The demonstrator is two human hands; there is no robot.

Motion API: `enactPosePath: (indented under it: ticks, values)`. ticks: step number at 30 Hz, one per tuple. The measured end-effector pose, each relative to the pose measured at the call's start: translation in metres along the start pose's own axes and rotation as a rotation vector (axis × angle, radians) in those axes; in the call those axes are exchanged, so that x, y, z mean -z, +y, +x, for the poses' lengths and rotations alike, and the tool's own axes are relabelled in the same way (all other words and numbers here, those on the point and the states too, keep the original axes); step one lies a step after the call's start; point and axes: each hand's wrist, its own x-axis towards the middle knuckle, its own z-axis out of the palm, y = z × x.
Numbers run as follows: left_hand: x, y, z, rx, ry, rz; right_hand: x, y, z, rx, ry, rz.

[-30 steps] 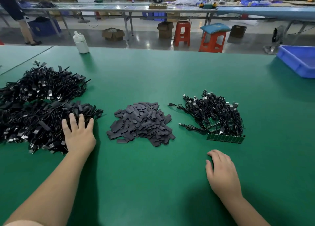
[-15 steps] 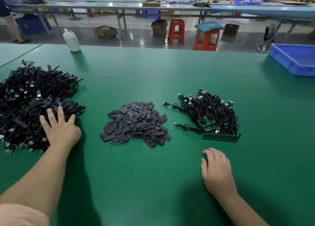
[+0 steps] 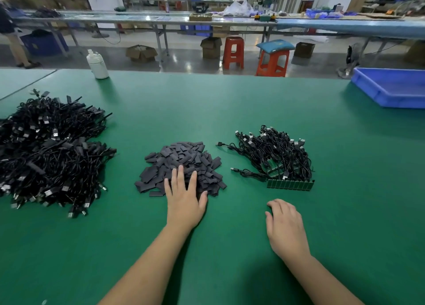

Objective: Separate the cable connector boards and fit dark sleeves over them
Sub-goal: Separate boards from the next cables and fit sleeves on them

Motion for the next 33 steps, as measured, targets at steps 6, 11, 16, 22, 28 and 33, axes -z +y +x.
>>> enactPosePath:
  ticks: [6, 11, 16, 22, 28, 33]
  values:
    - [-0.004, 0.002, 0.003, -0.033, 0.001, -0.022, 0.025, 0.006, 0.024, -0.116, 0.102, 0.194]
    - [-0.006, 0.000, 0.002, -0.024, 0.026, -0.040, 0.057, 0.023, 0.075, -0.008, 0.279, 0.017]
    - [-0.006, 0.001, 0.002, -0.017, 0.041, -0.042, 0.059, 0.040, 0.103, 0.068, -0.086, -0.335]
    - [-0.003, 0.002, 0.001, -0.012, 0.019, -0.057, 0.065, 0.040, 0.111, -0.043, -0.068, -0.058]
    - [-0.002, 0.003, -0.001, -0.011, 0.019, -0.065, 0.129, 0.022, 0.136, 0.004, -0.035, 0.264]
    - [-0.002, 0.002, -0.001, -0.011, 0.020, -0.069, 0.180, 0.002, 0.158, 0.090, 0.177, 0.223]
